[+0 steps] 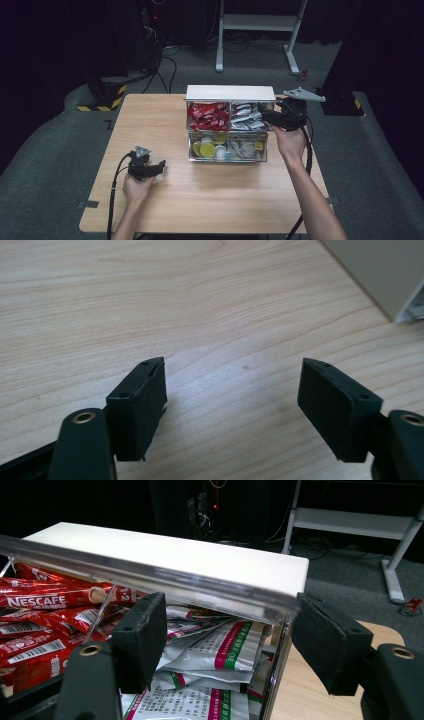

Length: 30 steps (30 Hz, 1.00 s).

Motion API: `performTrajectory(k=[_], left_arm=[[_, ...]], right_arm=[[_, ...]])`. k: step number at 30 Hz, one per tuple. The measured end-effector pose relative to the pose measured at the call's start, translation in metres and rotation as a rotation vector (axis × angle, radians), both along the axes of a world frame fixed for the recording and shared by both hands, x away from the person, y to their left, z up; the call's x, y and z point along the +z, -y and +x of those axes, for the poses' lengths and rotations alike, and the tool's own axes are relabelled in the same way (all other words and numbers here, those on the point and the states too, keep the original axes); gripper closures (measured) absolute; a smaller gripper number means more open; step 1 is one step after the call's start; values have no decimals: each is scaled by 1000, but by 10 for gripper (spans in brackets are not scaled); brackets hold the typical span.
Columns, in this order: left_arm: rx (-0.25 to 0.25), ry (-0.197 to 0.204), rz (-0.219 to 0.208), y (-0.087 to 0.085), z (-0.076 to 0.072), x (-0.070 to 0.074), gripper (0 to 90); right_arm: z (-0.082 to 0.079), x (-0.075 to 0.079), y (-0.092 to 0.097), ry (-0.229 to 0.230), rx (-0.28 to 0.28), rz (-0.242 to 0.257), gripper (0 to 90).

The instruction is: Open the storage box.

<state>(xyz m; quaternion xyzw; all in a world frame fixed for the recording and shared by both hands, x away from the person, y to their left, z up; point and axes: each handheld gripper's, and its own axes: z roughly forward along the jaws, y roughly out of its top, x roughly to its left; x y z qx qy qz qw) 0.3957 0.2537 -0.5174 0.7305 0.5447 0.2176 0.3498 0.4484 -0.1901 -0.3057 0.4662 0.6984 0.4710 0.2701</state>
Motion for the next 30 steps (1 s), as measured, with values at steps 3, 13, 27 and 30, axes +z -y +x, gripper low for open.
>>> performTrajectory(k=[3, 13, 27, 30], left_arm=[[-12, 18, -26, 0, -2, 6, 293], [-75, 60, -38, 11, -3, 30, 307], [-140, 108, -77, 23, -4, 58, 366], [-160, 142, -61, 29, -6, 65, 393]], right_arm=[[1, 2, 0, 5, -1, -7, 303], [3, 5, -1, 1, -1, -4, 297], [4, 5, -1, 0, 2, -1, 297], [4, 6, -1, -3, 4, -3, 297]])
